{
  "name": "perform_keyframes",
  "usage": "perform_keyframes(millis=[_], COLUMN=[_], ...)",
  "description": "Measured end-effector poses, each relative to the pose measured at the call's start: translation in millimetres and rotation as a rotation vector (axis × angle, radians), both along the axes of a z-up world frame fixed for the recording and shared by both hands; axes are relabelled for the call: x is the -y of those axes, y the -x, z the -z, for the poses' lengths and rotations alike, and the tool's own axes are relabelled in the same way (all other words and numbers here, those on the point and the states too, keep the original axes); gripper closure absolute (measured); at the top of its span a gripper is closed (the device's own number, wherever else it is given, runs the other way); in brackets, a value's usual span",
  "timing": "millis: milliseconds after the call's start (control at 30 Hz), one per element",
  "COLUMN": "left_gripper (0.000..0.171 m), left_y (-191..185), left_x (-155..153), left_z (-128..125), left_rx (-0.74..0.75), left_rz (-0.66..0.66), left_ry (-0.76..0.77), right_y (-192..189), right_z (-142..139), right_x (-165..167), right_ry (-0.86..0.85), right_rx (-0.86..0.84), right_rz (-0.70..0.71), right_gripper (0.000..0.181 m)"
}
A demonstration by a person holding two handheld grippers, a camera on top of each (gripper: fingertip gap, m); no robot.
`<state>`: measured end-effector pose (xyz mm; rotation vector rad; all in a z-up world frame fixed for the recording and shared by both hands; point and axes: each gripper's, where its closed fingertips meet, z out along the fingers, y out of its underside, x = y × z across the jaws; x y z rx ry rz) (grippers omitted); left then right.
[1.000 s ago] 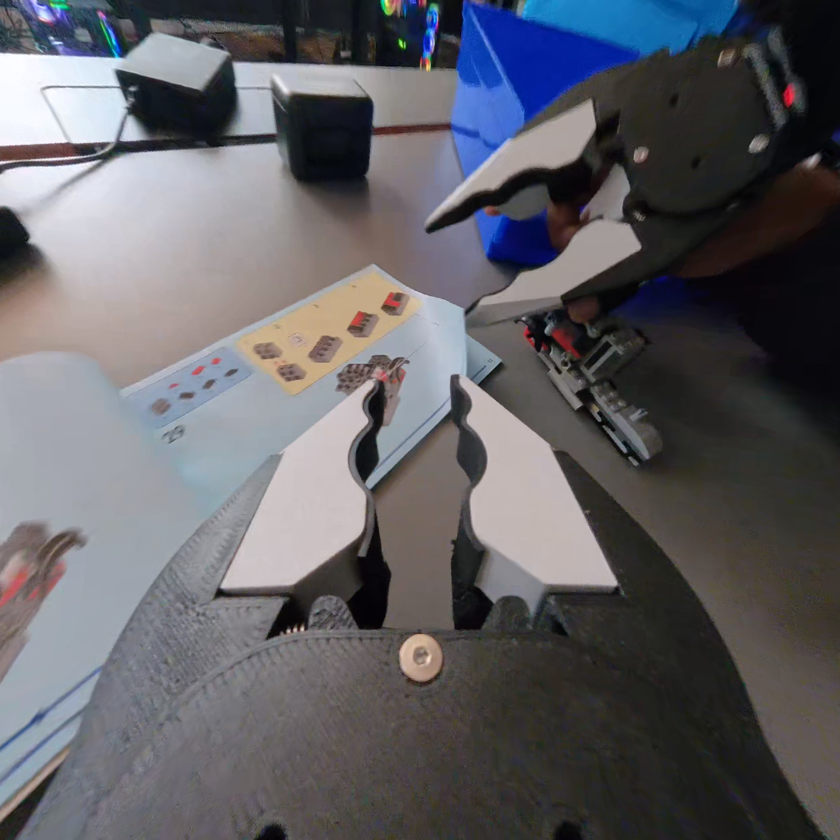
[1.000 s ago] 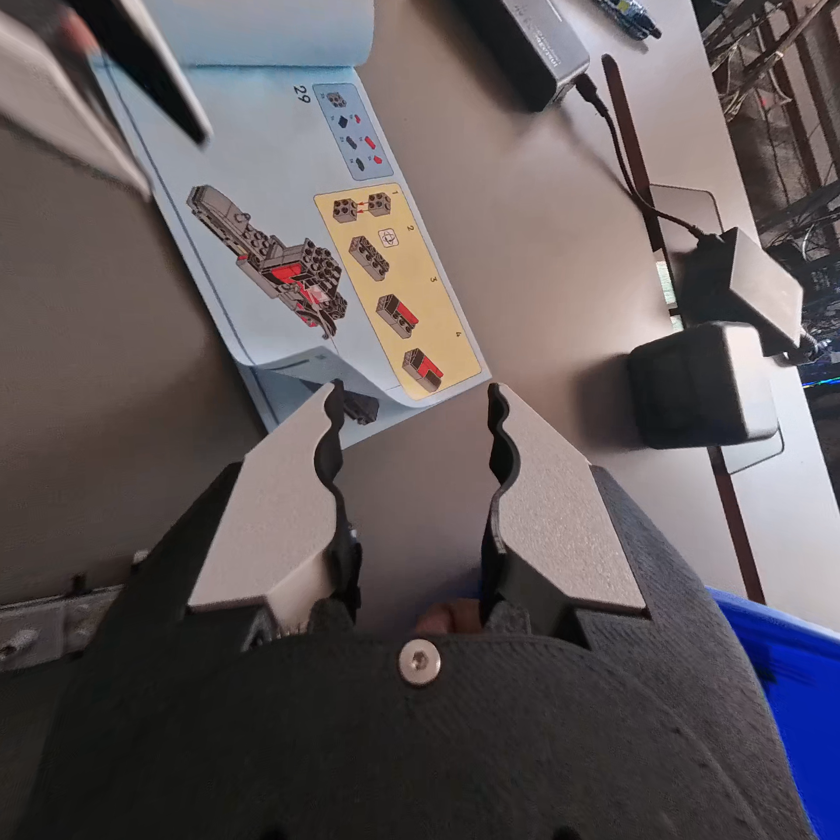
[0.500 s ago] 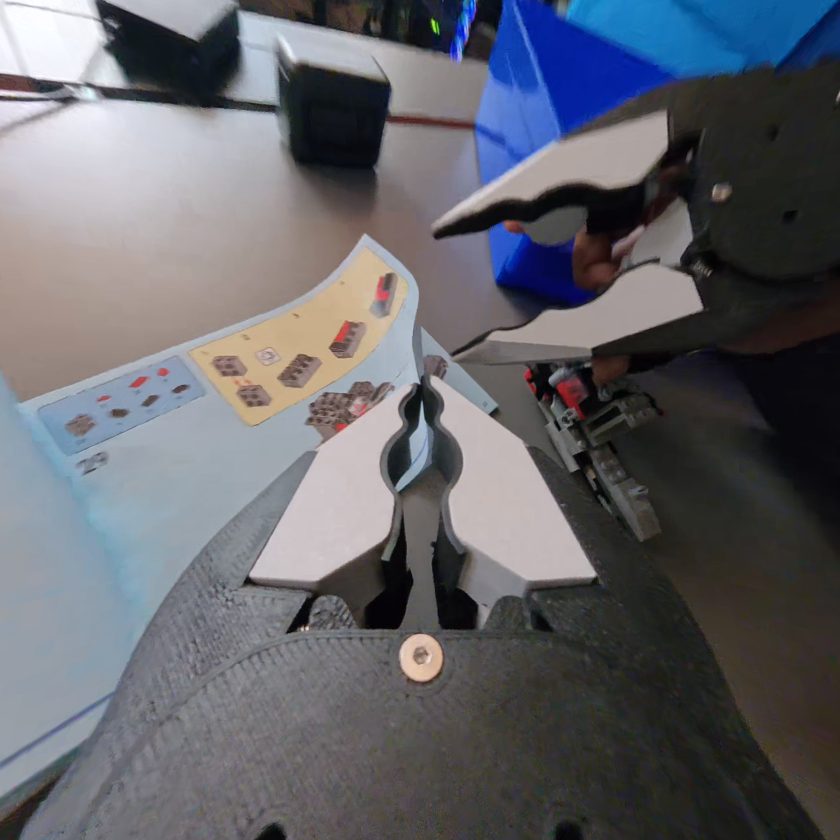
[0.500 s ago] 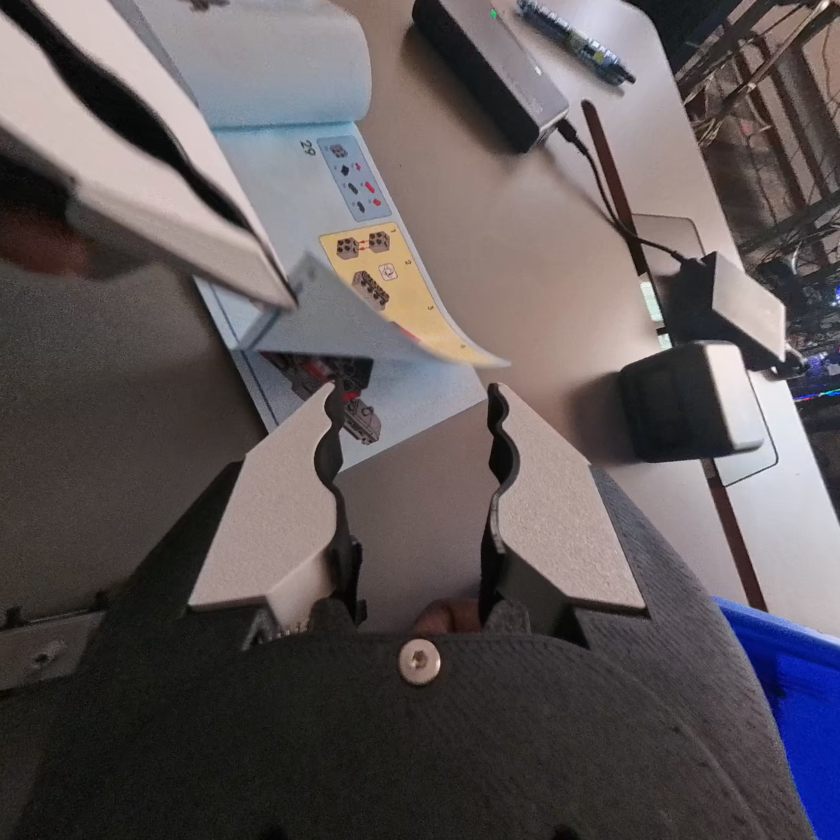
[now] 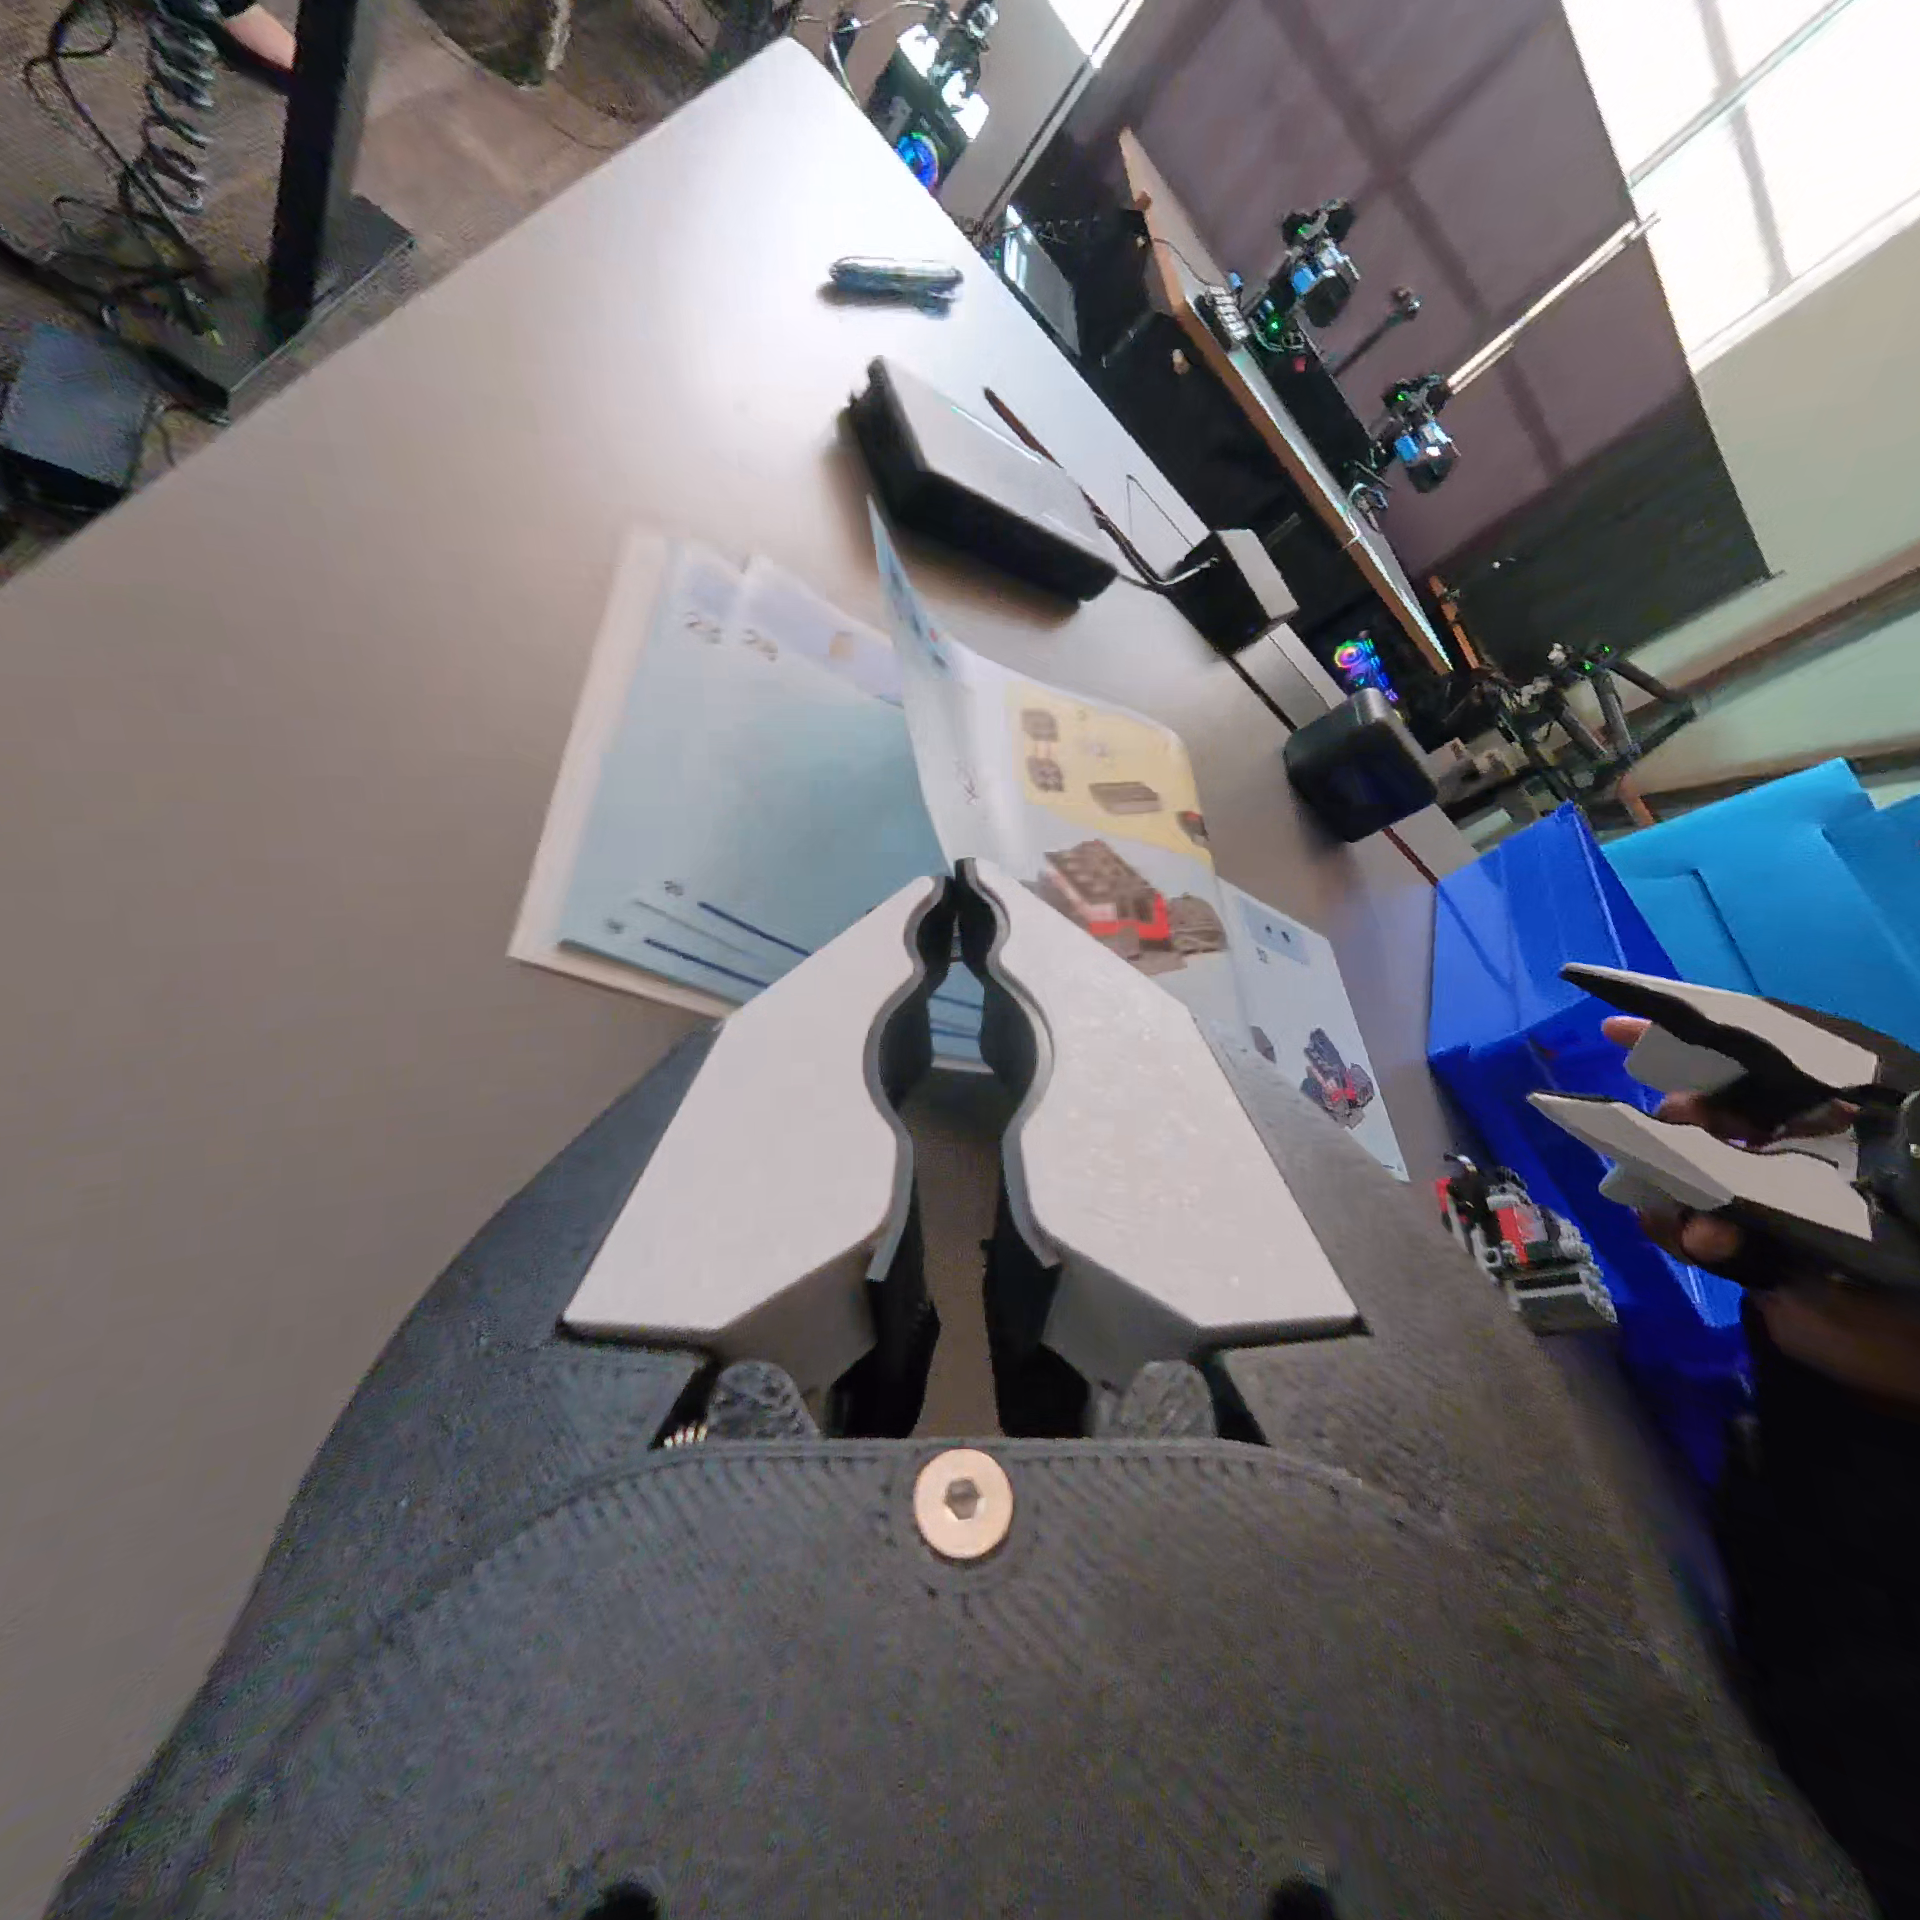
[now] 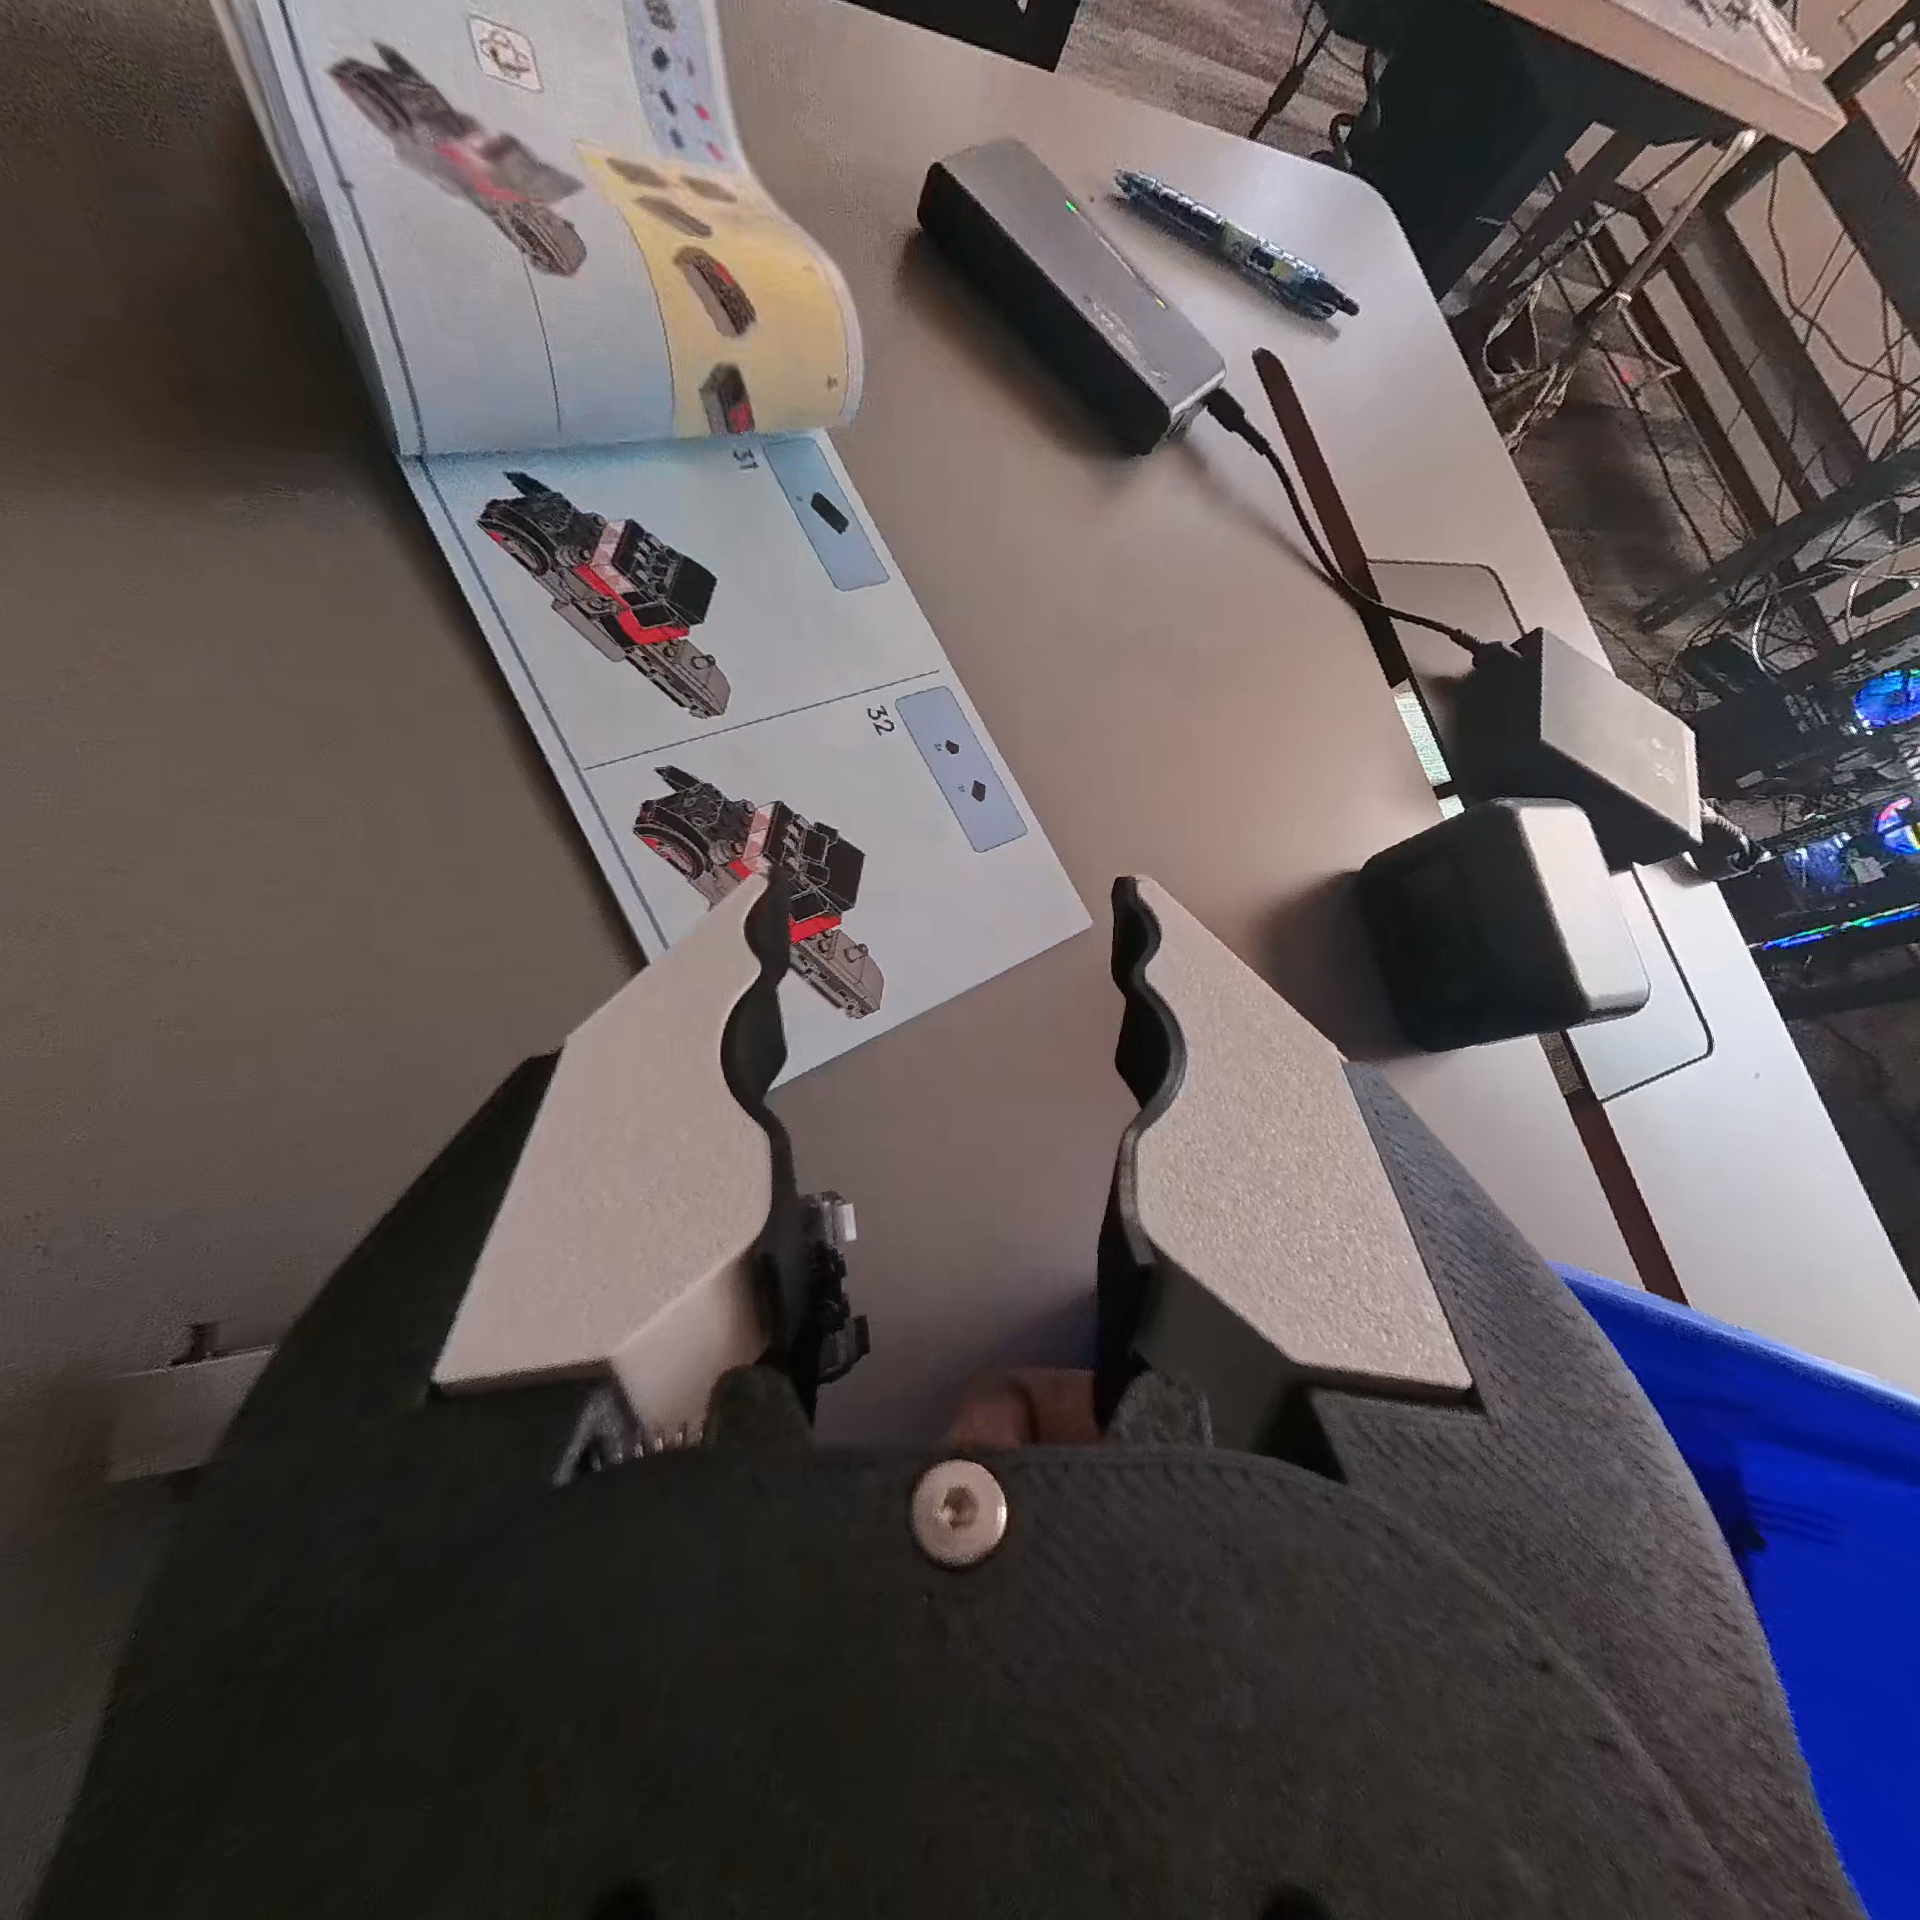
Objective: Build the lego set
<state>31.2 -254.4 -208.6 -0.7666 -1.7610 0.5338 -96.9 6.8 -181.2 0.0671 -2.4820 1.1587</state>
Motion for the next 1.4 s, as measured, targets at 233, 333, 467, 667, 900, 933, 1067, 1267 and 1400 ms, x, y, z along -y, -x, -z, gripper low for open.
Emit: perform_keyframes(millis=[233,333,467,667,900,933,1067,1267,1400], left_gripper=[0.155,0.147,0.144,0.144,0.145,0.145,0.145,0.144,0.14], left_y=[-19,-21,-2,39,41,37,27,31,26], left_x=[25,24,-19,-146,-106,-100,-91,-105,-108], left_z=[4,-8,-34,-30,12,15,19,-7,-21], left_rx=[0.065,0.044,-0.043,-0.057,0.156,0.169,0.185,0.058,-0.053], left_rz=[-0.063,-0.069,0.071,0.515,0.374,0.357,0.339,0.366,0.365], left_ry=[0.054,0.132,0.222,0.201,0.276,0.267,0.261,0.342,0.351], right_y=[-3,-4,-5,-4,-6,-6,-5,-13,-22], right_z=[1,-1,-4,-3,-4,-3,4,6,0], right_x=[-13,-24,-35,-40,-53,-55,-60,-71,-87], right_ry=[-0.005,0.007,0.026,0.029,0.04,0.042,0.051,0.099,0.216], right_rx=[-0.006,-0.008,-0.003,0.006,0.01,0.014,0.03,0.043,0.102], right_rz=[0.023,0.044,0.071,0.09,0.113,0.117,0.135,0.172,0.212], right_gripper=[0.118,0.118,0.119,0.119,0.12,0.12,0.12,0.121,0.122])
